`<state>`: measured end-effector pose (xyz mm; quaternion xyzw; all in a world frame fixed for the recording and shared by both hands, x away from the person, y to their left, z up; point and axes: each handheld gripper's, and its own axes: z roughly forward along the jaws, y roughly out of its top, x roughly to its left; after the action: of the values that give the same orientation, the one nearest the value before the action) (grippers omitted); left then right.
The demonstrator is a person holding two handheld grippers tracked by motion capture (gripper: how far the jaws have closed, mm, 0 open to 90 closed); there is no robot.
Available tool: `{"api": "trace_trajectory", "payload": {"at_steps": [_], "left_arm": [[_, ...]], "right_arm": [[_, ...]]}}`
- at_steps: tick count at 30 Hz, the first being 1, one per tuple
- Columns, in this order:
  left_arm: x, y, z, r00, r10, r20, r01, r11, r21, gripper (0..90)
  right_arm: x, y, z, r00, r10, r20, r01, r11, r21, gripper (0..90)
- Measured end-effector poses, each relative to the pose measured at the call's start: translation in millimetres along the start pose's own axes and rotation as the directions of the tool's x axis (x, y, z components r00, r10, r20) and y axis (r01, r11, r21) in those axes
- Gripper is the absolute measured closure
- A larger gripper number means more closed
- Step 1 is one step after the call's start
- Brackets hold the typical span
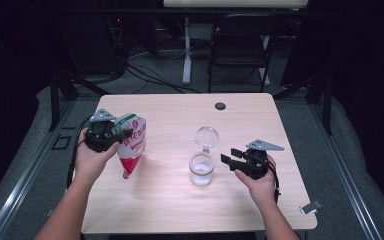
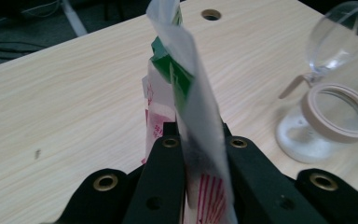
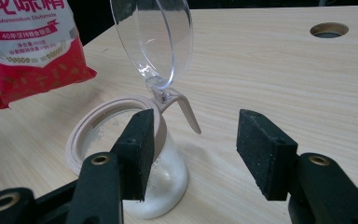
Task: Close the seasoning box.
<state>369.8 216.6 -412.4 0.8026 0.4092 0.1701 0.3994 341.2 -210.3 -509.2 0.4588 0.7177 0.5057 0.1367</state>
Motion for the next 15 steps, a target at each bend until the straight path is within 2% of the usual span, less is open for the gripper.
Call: {"api": "trace_trajectory", "payload": {"at_steps": [7, 15], "left_arm": [[-20.6, -1.0, 9.2, 0.9968, 0.026, 0.075, -0.025, 0.9997, -0.006, 90.0], [-42.4, 0.4, 17.4, 0.9882, 0.069, 0.136, -0.07, 0.9975, 0.001, 90.0]], "right_arm": [[0.1, 0.2, -0.2, 1.0, -0.003, -0.001, 0.003, 1.0, 0.001, 46.5], [-0.3, 0.5, -0.6, 1.0, -0.003, -0.001, 0.003, 1.0, 0.0, 46.5]]}}
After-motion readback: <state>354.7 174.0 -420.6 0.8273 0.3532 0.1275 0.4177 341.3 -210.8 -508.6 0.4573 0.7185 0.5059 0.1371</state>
